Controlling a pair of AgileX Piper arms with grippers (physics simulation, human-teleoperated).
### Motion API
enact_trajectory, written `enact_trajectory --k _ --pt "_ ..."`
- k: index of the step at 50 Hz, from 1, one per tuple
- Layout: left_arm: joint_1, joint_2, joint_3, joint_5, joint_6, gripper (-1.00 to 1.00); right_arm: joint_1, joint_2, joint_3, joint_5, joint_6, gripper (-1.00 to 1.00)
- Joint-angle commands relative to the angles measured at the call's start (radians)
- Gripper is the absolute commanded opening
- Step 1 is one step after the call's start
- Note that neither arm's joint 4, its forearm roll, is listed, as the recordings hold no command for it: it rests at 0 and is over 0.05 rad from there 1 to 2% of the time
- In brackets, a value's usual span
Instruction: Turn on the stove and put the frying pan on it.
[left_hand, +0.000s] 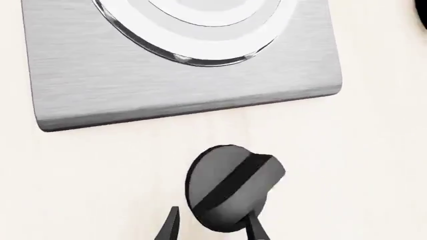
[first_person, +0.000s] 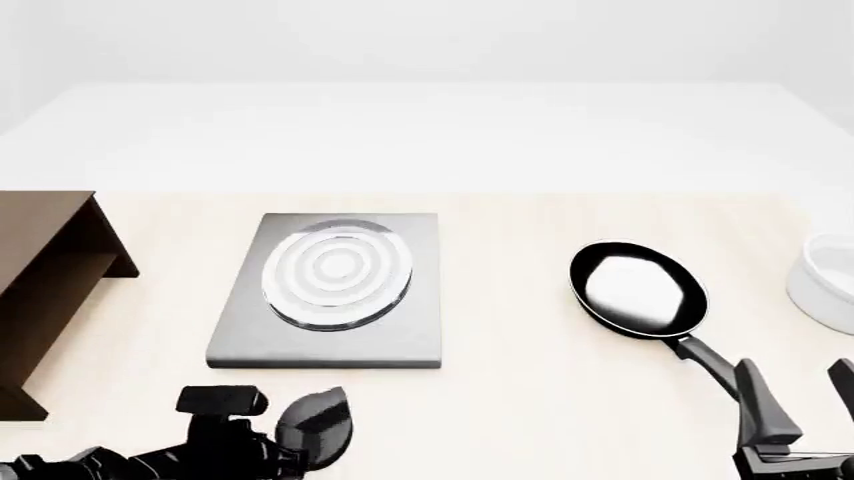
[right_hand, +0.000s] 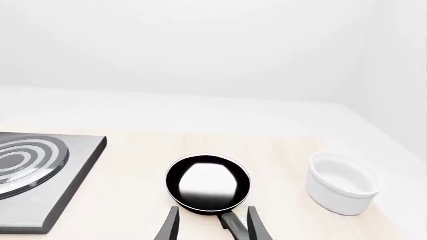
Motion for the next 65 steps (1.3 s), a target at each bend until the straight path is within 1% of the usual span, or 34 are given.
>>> enact_trajectory --k 1,4,8,11,15,17,20,23,29,30,32,33,34,36,41,43,44,45,46,47,49,52,53,54,55,56,57,58,60,61,62,63,64,65 --pt "-0.263 0.146 0.193 -0.438 -0.450 1.00 -0.001 -0.015 0.000 0.008 0.027 1.00" --pt "-0.340 0.308 0.193 -0.635 -0.569 1.00 -0.001 -0.019 0.000 0.012 0.026 1.00" --pt "-0.361 0.416 0.193 -0.745 -0.590 1.00 -0.001 -0.011 0.000 0.004 0.026 1.00" --pt "-0.347 0.412 0.193 -0.739 -0.584 1.00 -0.001 -0.015 0.000 0.008 0.025 1.00" --pt "-0.346 0.305 0.193 -0.632 -0.579 1.00 -0.001 -0.011 0.000 0.003 0.025 1.00" --pt "-0.350 0.171 0.193 -0.499 -0.564 1.00 -0.001 -0.010 0.000 0.003 0.025 1.00" --pt "-0.348 0.054 0.193 -0.385 -0.554 1.00 0.000 -0.010 0.000 0.003 0.025 1.00" --pt "-0.340 -0.240 0.193 -0.112 -0.527 1.00 0.000 -0.008 0.000 0.003 0.026 1.00" --pt "-0.280 -0.707 0.181 0.291 -0.393 1.00 0.001 0.018 0.000 -0.019 0.026 1.00" --pt "-0.277 -0.800 0.142 0.382 -0.382 1.00 0.001 0.022 0.000 -0.022 0.025 1.00" --pt "-0.218 -0.908 0.022 0.553 -0.249 1.00 0.002 0.010 0.000 -0.010 0.024 1.00" --pt "-0.199 -0.900 -0.015 0.587 -0.184 1.00 0.002 0.013 0.000 -0.012 0.024 1.00" --pt "-0.225 -0.874 -0.027 0.567 -0.185 1.00 0.002 0.017 0.000 -0.016 0.024 1.00" --pt "-0.225 -0.910 -0.076 0.621 -0.149 1.00 0.002 0.018 -0.001 -0.014 0.022 1.00" --pt "-0.301 -0.977 -0.158 0.660 -0.173 1.00 0.001 0.021 -0.001 -0.016 0.020 1.00" --pt "-0.292 -1.038 -0.194 0.698 -0.172 1.00 0.001 0.020 -0.001 -0.014 0.022 1.00" --pt "-0.227 -1.134 -0.263 0.762 -0.106 1.00 0.001 0.016 -0.001 -0.011 0.021 1.00" --pt "-0.227 -1.136 -0.263 0.764 -0.106 1.00 0.001 0.016 -0.001 -0.011 0.021 1.00" --pt "-0.167 -1.163 -0.300 0.802 -0.036 1.00 0.001 0.016 -0.001 -0.010 0.021 1.00" --pt "-0.023 -1.232 -0.324 0.851 0.020 1.00 0.001 0.013 -0.001 -0.007 0.020 1.00" --pt "0.019 -1.265 -0.327 0.865 0.046 1.00 0.002 0.013 -0.001 -0.007 0.021 1.00" --pt "0.205 -1.371 -0.346 0.895 0.117 1.00 0.001 0.013 -0.001 -0.008 0.022 1.00" --pt "0.278 -1.381 -0.345 0.889 0.198 1.00 0.001 0.017 -0.001 -0.011 0.022 1.00" --pt "0.365 -1.388 -0.356 0.863 0.237 1.00 0.001 0.021 -0.001 -0.015 0.022 1.00" --pt "0.384 -1.389 -0.364 0.832 0.246 1.00 0.001 0.025 0.000 -0.019 0.021 1.00" --pt "0.496 -1.389 -0.346 0.789 0.306 1.00 -0.002 0.045 0.000 -0.033 0.032 1.00" --pt "0.496 -1.389 -0.345 0.788 0.306 1.00 -0.002 0.047 0.000 -0.035 0.032 1.00" --pt "0.627 -1.389 -0.285 0.685 0.407 1.00 -0.020 -0.038 -0.017 0.036 0.037 1.00" --pt "0.675 -1.389 -0.186 0.548 0.504 1.00 -0.022 -0.076 -0.084 0.129 0.073 1.00" --pt "0.690 -1.389 -0.130 0.532 0.503 1.00 -0.015 -0.084 -0.115 0.155 0.058 1.00" --pt "0.690 -1.389 -0.130 0.531 0.503 1.00 -0.015 -0.084 -0.115 0.155 0.058 1.00" --pt "0.667 -1.389 -0.058 0.495 0.480 1.00 -0.003 -0.087 -0.163 0.185 0.050 1.00" --pt "0.666 -1.389 0.078 0.457 0.415 1.00 0.012 -0.086 -0.260 0.276 0.068 1.00" --pt "0.666 -1.389 0.079 0.456 0.415 1.00 0.012 -0.086 -0.262 0.277 0.068 1.00"
